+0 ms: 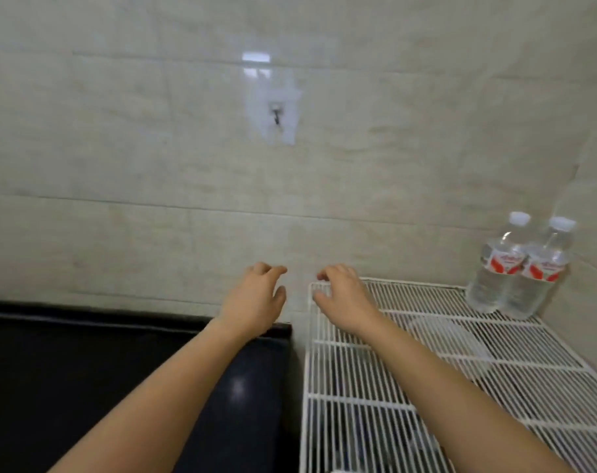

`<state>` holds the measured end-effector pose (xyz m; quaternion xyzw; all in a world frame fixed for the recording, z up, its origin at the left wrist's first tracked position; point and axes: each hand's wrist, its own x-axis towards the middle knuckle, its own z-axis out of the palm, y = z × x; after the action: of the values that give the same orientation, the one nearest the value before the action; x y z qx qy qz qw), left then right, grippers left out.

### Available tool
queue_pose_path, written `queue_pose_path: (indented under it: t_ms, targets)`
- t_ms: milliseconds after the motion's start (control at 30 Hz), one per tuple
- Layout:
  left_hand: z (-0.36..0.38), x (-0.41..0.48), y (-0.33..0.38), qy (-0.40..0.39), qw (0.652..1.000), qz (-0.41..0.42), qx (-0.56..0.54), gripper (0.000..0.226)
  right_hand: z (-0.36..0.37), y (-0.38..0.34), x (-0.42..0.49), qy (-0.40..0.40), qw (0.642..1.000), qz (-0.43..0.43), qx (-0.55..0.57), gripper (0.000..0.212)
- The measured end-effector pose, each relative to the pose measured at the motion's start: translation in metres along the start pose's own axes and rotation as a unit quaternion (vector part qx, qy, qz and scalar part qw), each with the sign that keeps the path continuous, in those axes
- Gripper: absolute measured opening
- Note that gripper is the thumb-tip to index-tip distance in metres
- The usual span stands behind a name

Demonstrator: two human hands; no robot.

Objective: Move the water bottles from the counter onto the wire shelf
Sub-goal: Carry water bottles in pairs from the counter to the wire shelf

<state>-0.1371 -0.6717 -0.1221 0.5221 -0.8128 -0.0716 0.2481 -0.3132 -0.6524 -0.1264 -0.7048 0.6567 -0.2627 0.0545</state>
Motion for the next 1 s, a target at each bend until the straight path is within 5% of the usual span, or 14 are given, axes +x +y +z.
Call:
queue_pose_path:
  t_ms: [567,1000]
  targets:
    - [-0.184,-0.262,-0.358,-0.022,0.948,-0.305,0.083,0.048,0.248,-0.408,-0.032,-0.184,0.970,-0.150,-0.043,0.047]
    - [-0.242,-0.276,-0.596,-0.025,0.914,-0.397,0.075,0.049,0.425,-0.583,0.062,-0.255,0.946,-0.197,-0.032,0.047]
